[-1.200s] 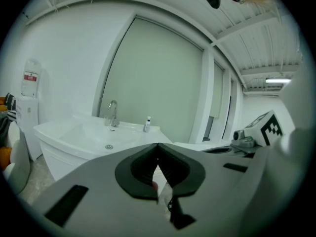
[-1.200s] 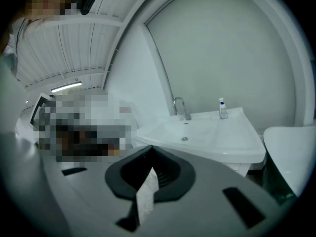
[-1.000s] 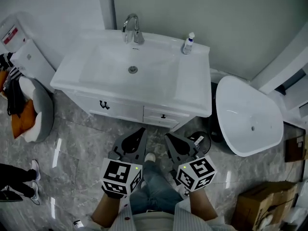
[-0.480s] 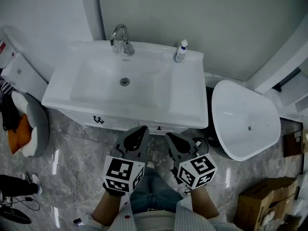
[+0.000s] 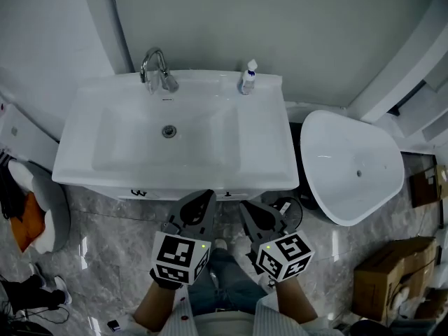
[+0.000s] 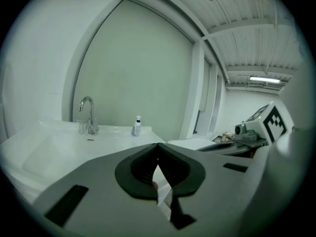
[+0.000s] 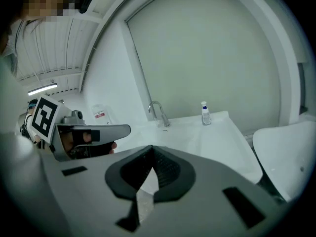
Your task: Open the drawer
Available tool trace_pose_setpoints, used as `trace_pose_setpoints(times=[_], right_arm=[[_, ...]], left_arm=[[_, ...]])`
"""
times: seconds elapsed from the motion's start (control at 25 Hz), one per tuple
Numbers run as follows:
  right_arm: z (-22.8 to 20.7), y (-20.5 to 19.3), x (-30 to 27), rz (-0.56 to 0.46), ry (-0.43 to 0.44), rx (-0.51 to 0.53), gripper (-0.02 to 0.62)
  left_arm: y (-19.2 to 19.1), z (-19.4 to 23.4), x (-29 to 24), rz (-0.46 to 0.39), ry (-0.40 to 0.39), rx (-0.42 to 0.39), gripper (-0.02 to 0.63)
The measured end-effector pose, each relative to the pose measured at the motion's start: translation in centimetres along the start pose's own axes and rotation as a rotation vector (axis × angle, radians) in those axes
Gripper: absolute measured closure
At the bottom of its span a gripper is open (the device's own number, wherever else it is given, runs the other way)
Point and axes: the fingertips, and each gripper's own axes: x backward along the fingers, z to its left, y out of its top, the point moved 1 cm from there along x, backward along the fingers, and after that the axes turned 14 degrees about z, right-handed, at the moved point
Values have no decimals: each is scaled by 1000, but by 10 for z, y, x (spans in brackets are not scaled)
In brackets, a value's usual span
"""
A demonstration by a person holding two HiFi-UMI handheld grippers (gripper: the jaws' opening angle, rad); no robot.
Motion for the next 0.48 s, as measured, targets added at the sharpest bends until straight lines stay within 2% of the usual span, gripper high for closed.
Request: trace_pose_setpoints(times=[0.24, 0.48], right_arm=[[-12, -9, -9, 3, -37, -46, 586], [-26, -38, -29, 53, -45, -72, 586]], left_arm=[[-13, 1, -18, 41, -36, -12, 590], [-48, 0, -40, 95, -67, -8, 590]])
